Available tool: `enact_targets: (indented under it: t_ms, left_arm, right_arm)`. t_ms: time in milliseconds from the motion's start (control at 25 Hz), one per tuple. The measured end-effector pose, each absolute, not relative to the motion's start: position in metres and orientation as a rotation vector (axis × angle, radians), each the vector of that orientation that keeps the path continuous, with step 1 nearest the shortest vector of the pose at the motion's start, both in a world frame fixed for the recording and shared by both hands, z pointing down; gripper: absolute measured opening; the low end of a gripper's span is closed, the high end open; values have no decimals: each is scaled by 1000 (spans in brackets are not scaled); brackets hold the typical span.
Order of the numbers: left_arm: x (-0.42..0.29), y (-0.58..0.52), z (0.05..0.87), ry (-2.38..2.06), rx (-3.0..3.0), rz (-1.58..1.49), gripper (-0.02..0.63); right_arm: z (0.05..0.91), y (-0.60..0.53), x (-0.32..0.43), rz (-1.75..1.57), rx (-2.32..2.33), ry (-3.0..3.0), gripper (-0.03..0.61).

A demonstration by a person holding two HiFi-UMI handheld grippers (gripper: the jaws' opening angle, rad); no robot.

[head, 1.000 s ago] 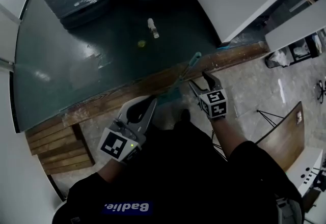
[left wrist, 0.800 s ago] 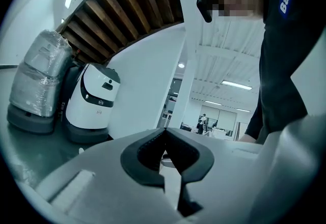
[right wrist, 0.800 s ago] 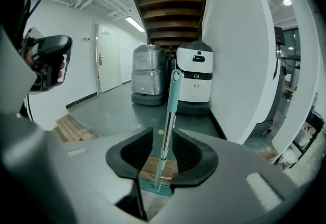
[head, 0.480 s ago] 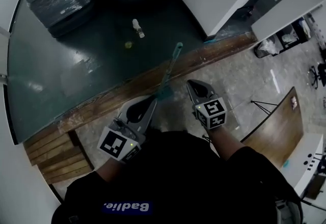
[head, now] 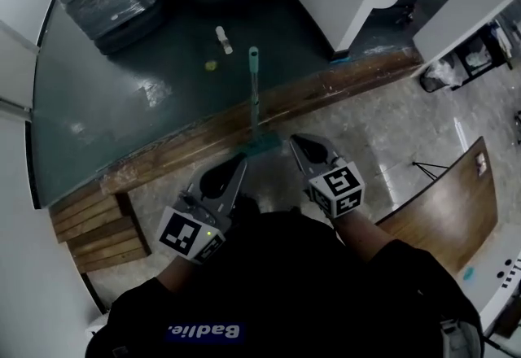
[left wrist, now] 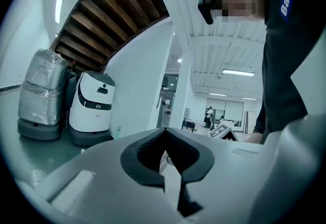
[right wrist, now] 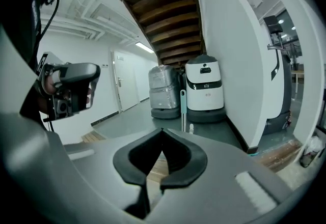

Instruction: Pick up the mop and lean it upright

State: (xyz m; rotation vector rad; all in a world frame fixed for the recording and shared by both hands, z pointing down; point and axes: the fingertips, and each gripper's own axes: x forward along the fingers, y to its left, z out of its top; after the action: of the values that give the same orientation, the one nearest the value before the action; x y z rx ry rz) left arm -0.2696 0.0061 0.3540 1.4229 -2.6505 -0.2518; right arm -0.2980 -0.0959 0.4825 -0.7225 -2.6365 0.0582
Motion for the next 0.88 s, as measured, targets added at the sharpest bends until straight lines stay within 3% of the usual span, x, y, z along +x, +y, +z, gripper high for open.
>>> enact_targets:
  t_ms: [600, 880]
  left_arm:
    - [-170, -14, 350, -2718, 1341, -209, 20]
    - [-120, 30, 348, -2646, 1442, -211, 20]
  right_arm:
    - [428, -78, -172, 377, -1161, -2644, 2]
    - [404, -27, -123, 322, -1106, -2687, 3]
